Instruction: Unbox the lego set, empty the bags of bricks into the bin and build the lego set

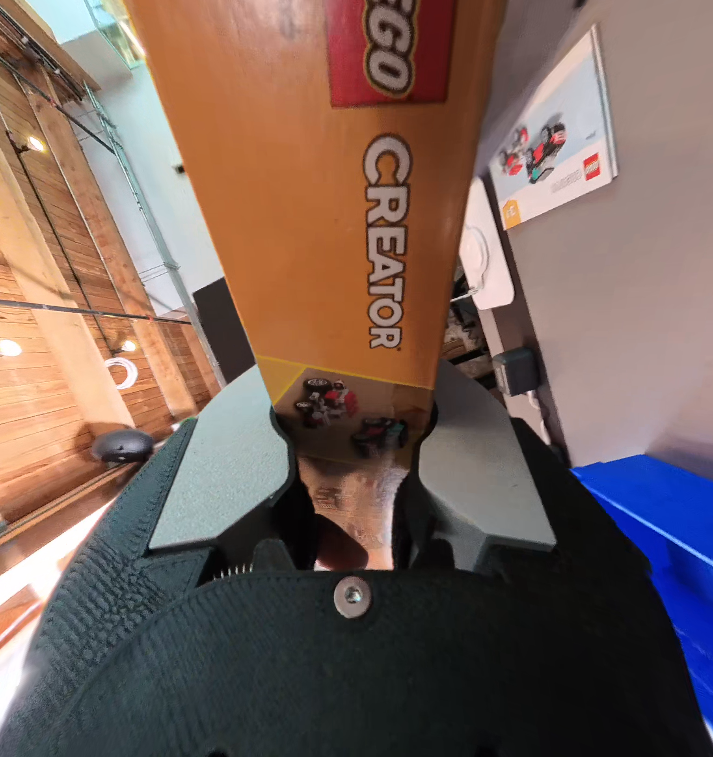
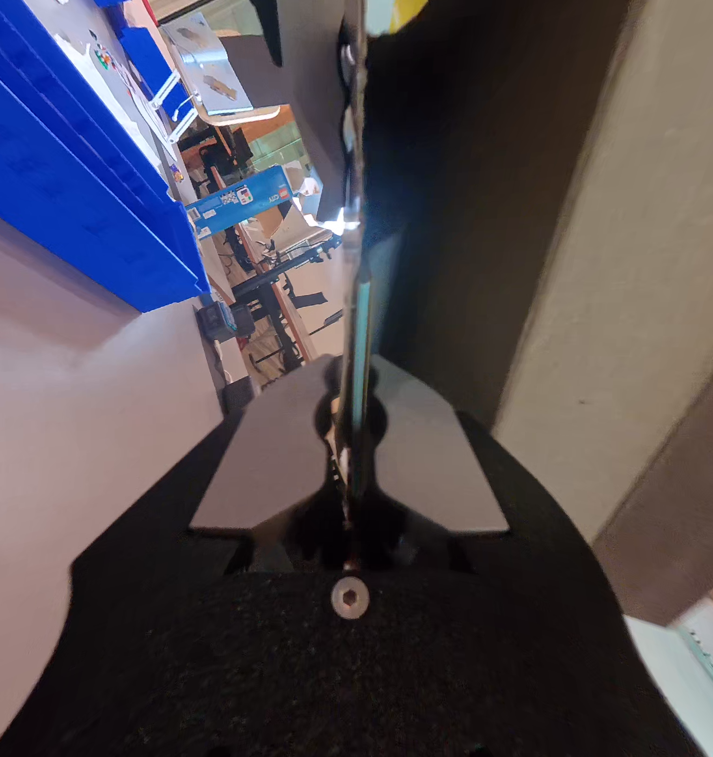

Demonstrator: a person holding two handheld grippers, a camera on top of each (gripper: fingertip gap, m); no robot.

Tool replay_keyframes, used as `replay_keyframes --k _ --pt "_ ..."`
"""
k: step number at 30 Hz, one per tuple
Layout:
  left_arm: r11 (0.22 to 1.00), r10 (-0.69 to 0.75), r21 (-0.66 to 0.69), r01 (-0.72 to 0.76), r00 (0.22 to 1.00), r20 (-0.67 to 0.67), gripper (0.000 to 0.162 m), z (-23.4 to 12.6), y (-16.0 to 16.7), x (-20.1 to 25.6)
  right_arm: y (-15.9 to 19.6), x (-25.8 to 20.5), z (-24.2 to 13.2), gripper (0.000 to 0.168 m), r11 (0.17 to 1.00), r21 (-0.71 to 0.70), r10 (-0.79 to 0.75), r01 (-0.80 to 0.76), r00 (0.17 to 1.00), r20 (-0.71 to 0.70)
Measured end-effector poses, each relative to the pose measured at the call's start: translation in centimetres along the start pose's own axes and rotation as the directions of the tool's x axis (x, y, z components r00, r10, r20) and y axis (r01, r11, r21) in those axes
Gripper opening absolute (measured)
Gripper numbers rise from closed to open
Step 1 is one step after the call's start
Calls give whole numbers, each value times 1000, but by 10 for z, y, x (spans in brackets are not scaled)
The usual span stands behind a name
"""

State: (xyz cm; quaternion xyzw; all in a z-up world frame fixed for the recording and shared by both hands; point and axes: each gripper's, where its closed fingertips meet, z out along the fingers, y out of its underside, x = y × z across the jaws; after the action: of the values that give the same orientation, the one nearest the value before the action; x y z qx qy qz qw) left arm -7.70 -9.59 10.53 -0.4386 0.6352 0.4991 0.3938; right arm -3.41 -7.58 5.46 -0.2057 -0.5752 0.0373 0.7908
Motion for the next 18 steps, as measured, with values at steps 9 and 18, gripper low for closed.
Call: replay_keyframes --k 9,18 --pt "879 -455 129 459 888 -61 59 14 8 58 11 -9 -37 5 989 -47 -130 142 970 203" --pt "728 -665 166 665 744 -66 59 40 20 106 26 -5 -57 1 987 -120 -61 106 943 329"
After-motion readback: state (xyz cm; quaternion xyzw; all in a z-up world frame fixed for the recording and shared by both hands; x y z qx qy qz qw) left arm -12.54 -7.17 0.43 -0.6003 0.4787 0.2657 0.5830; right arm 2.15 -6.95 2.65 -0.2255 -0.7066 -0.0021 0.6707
